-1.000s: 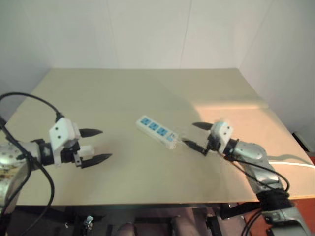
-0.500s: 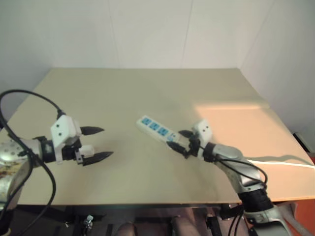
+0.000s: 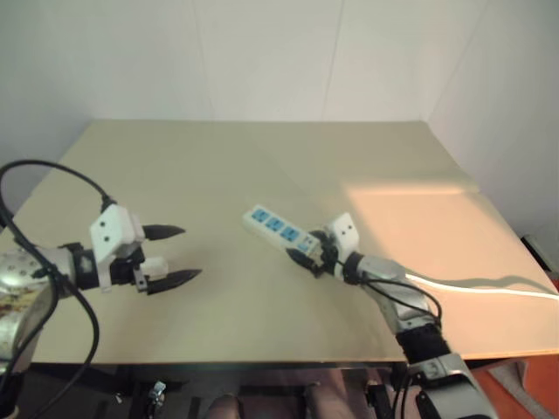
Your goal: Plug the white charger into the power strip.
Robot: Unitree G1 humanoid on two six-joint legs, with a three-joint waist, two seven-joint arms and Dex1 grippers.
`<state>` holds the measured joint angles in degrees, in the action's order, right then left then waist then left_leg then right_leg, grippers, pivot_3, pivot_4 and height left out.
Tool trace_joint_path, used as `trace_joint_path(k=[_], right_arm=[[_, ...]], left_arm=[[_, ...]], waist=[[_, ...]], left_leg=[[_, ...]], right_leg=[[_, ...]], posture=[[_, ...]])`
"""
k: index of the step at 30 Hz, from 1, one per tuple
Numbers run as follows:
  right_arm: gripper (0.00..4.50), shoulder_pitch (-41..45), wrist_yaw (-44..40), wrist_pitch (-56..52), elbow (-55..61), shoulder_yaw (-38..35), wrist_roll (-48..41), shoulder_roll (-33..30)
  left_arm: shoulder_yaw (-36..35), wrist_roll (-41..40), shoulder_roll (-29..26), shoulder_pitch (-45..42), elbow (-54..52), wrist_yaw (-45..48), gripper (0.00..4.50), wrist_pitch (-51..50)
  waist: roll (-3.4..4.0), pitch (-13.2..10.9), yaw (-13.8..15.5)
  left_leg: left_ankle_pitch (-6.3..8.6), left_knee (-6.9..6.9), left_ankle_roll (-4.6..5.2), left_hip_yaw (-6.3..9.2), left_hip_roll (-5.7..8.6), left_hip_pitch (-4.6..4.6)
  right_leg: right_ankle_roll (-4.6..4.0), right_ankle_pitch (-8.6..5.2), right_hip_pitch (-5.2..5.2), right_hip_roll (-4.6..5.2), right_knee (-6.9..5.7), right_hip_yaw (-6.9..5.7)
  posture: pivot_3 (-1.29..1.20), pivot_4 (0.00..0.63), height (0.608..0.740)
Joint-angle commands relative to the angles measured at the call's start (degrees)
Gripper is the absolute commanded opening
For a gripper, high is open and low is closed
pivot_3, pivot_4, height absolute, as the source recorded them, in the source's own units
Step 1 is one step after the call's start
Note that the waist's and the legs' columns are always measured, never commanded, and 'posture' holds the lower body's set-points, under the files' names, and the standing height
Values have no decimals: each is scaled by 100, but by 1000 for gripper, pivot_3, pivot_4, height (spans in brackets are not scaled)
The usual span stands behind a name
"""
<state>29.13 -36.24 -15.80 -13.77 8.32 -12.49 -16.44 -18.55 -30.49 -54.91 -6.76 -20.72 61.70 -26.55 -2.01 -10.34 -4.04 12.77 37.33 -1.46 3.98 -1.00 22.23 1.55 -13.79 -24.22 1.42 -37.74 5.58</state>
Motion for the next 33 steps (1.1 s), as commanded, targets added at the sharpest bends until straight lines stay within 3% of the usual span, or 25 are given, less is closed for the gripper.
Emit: trace_joint_path(k=[1, 17, 33], right_arm=[[4452, 95, -149, 282, -38, -121, -25, 42], [4452, 400, -777, 1160, -1408, -340, -65, 538], [4452, 317, -1507, 1149, -1458, -319, -27, 181]], left_arm=[[-151, -78, -62, -15, -152, -38, 4500, 12], [-250, -55, -134, -5, -34, 71, 4500, 126], [-324, -68, -149, 96, -44, 106, 4500, 151]], waist=[[0, 0, 0], [0, 0, -27], [0, 0, -11]], left_leg=[[0, 0, 0, 0, 0, 0], [0, -3, 0, 0, -3, -10], [0, -4, -1, 0, -2, -12]], right_leg=[[0, 0, 0, 0, -1, 0], [-1, 1, 4, -3, -4, 0], [0, 0, 7, -1, -4, 0]], posture=[[0, 150, 740], [0, 150, 740], [0, 150, 740]])
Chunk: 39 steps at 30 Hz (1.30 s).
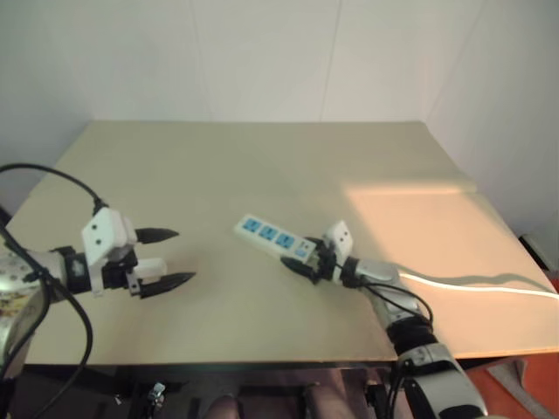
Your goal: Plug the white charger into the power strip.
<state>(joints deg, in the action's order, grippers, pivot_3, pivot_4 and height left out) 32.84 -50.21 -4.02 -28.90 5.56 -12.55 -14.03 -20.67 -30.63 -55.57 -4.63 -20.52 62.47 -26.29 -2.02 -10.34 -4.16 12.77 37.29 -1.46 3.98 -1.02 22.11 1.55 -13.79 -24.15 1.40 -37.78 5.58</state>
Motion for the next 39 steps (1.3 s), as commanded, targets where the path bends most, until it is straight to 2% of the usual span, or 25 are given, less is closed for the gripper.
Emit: trace_joint_path(k=[1, 16, 21, 29, 35, 39], right_arm=[[4452, -75, -140, -39, 86, -43, -33, -74], [4452, -182, -470, 10, -100, 34, 36, -220], [3472, -130, -510, 86, -255, 54, 83, -181], [3472, -34, -708, 382, -504, 192, 173, -119], [3472, -107, -1377, 307, 169, 318, -73, -112], [3472, -89, -1813, 312, 340, 461, -55, -255]], left_arm=[[-97, -51, -82, -133, -53, 34, 4500, 130], [-61, -21, -96, -229, 29, 155, 4500, 150], [-65, -9, -118, -263, 56, 177, 4500, 156], [-88, -15, -249, -348, 194, 349, 4500, 200], [-69, -21, -447, -611, 529, 610, 4500, 298], [70, 86, -787, -929, 981, 1074, 4500, 499]], waist=[[0, 0, 4], [0, 0, 13], [-3, 2, 11], [-11, 8, 4], [-11, 7, -8], [-9, 4, -39]], left_leg=[[0, 0, 0, 0, 0, 0], [0, 0, 0, 0, 1, 0], [0, 0, 0, 0, 1, -3], [0, 0, 0, 0, 0, -14], [0, -5, 0, 0, -2, -3], [0, -6, 0, -1, -3, -6]], right_leg=[[0, 0, 0, 0, 0, 0], [0, 0, 2, 1, 2, 0], [0, 0, 6, 1, 3, 0], [5, -3, 14, -1, 3, 0], [1, -2, 1, -3, 3, -1], [3, -2, 0, -5, 1, 0]], posture=[[0, 150, 740], [0, 150, 740], [0, 150, 740], [0, 150, 740], [0, 150, 740], [0, 150, 740]])
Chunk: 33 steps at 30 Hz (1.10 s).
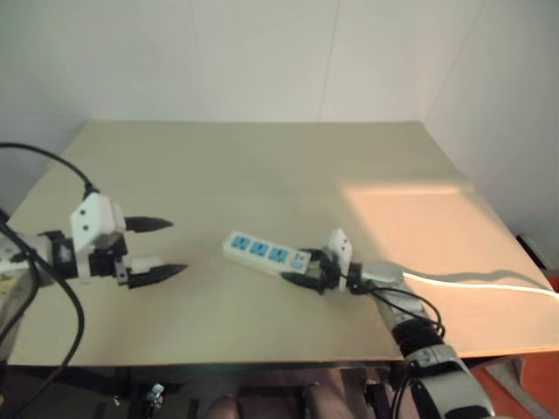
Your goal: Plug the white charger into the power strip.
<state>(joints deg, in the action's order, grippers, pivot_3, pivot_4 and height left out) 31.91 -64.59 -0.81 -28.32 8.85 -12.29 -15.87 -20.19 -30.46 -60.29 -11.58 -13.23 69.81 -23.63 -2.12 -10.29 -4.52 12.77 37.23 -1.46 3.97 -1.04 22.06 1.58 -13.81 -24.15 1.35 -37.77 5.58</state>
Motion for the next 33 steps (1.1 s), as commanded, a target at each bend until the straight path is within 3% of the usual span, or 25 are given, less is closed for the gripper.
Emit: trace_joint_path(k=[1, 7, 10, 13, 21, 33], right_arm=[[3472, 1, -499, -26, 308, 168, -86, -115], [3472, -53, -643, 18, 269, 334, 36, -154], [3472, -109, -609, -37, 294, 346, 28, -106], [3472, -146, -546, -112, 334, 344, 16, -42], [3472, -253, -403, -210, 483, 324, 39, -5], [3472, -515, -186, -416, 882, 305, 7, -21]], left_arm=[[94, 146, -436, -343, 400, 463, 4500, 311], [1111, 647, -1179, -1501, 1200, 954, 4500, -34], [2031, 1325, -1613, -2229, 1661, 1618, 4500, -63], [2963, 2094, -1689, -2978, 2153, 2171, 4500, 125], [5059, 2945, -1186, -4367, 3048, 2269, 4500, 312], [6703, 3374, -599, -5308, 4203, 2269, 4500, 1106]], waist=[[0, -2, -4], [1, -5, -14], [0, -5, -56], [0, -6, -89], [-3, -6, -107], [-5, -7, -104]], left_leg=[[0, 0, 0, 0, 0, 0], [0, 0, -1, 1, 2, 3], [0, -2, -1, 0, 0, 4], [0, -5, 0, 0, 1, 3], [-1, 1, 0, 2, 2, 3], [-1, 8, 0, 10, 4, 11]], right_leg=[[3, -2, 0, 0, -2, 0], [26, -16, -1, -1, -1, -1], [32, -20, -2, -5, -1, 0], [36, -26, -2, -8, -5, 0], [37, -30, -4, -9, -20, 2], [37, -30, -11, -9, -27, 0]], posture=[[0, 150, 740], [0, 150, 740], [0, 150, 740], [0, 150, 740], [0, 150, 740], [0, 150, 740]])
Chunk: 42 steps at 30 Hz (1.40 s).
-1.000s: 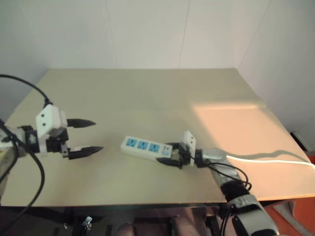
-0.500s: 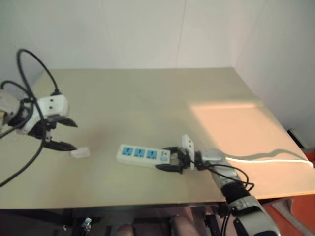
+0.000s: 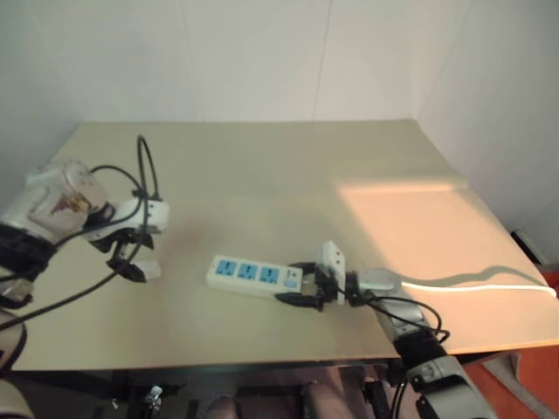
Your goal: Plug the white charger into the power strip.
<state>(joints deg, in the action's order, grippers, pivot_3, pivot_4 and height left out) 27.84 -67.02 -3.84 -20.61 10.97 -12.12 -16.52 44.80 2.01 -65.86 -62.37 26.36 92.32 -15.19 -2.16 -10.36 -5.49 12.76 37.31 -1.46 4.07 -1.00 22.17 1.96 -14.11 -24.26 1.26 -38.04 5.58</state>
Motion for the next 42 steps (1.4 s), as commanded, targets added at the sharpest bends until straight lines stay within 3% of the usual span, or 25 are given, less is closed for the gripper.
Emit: trace_joint_path(k=[1, 8, 20, 42], right_arm=[[3472, -113, 74, -120, 124, 87, -16, 52], [3472, -210, 189, -178, 247, 92, -52, 98], [3472, -346, 369, -291, 448, 72, -103, 127], [3472, -483, 494, -380, 590, 28, -126, 119]], left_arm=[[283, 151, -22, -264, 326, 18, 4500, 326], [486, 586, 218, -297, 879, 18, 4500, 902], [-171, 1428, 951, -179, 1532, 16, 4500, 1398], [-1040, 2146, 1610, 212, 1746, -156, 4500, 1436]], waist=[[0, 0, -8], [-1, 1, 4], [-2, 1, -1], [-4, 3, 11]], left_leg=[[0, 0, 0, 0, 0, 0], [0, 2, 0, 1, 1, 0], [0, 4, 0, 4, 2, 3], [0, 6, 0, 7, 5, -5]], right_leg=[[-1, 0, -1, 0, 0, 1], [0, 0, 1, 1, -2, 0], [-1, 1, 0, 1, -2, -2], [-7, 5, 11, 6, -5, -3]], posture=[[0, 150, 740], [0, 150, 740], [0, 150, 740], [0, 150, 740]])
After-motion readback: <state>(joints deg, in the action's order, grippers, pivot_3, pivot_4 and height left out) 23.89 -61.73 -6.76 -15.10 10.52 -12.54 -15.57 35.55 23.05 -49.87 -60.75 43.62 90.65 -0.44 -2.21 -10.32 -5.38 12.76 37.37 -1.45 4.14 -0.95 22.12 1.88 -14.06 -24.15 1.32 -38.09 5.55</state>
